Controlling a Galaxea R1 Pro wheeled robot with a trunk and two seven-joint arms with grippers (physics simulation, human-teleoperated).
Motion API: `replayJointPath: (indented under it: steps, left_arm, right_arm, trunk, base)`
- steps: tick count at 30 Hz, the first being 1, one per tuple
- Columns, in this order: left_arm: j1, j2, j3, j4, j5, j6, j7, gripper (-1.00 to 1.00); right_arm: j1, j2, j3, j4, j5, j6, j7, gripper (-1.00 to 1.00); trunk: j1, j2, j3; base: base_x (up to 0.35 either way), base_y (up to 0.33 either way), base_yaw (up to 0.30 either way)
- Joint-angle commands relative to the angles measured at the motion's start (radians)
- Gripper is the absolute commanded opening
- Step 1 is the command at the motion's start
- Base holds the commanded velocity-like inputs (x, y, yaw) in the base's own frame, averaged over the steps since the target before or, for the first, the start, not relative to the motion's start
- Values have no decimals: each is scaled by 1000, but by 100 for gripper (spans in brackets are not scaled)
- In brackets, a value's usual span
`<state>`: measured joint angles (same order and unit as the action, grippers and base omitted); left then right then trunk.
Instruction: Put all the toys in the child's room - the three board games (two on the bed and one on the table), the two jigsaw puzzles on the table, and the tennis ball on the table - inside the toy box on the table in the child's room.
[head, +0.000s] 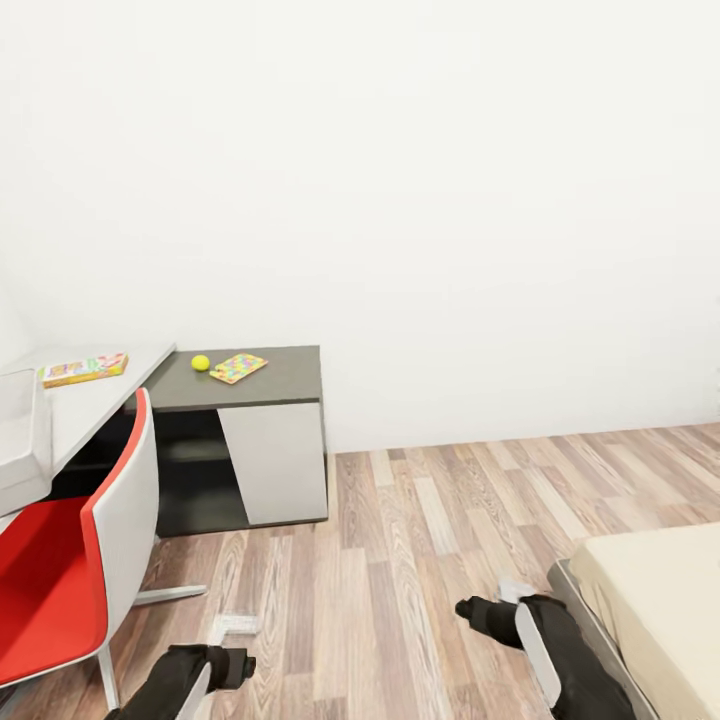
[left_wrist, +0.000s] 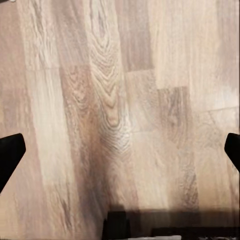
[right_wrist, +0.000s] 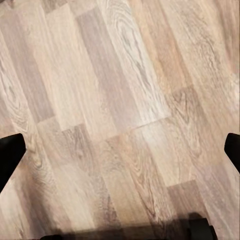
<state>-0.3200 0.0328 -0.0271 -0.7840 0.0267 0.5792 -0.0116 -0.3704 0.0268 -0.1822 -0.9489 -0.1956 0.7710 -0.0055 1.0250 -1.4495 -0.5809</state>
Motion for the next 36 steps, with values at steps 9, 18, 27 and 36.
replayJointPath:
  steps: [9,18,27,36]
  left_arm:
    - [0,-4,-4,-93,0,110,-127,100]
    - [0,-3,-2,-104,1,112,-133,100]
    - [2,-5,-10,-149,1,119,-135,100]
    - [2,-5,-13,-154,1,114,-136,100]
  right_arm:
    - [-4,-11,-71,-184,-62,179,-1,100]
    - [-4,-15,-214,-229,-68,229,3,100]
    - [-4,-12,-250,-252,-73,258,28,100]
    - [6,-8,-252,-222,-75,202,93,100]
  trunk:
    - [0,-1,0]
    - [0,-1,-9]
    - [0,-1,-21]
    - [0,-1,-23]
  base:
    - [0,0,-8]
    - [1,8,0]
    - [35,90,0]
    - [3,7,0]
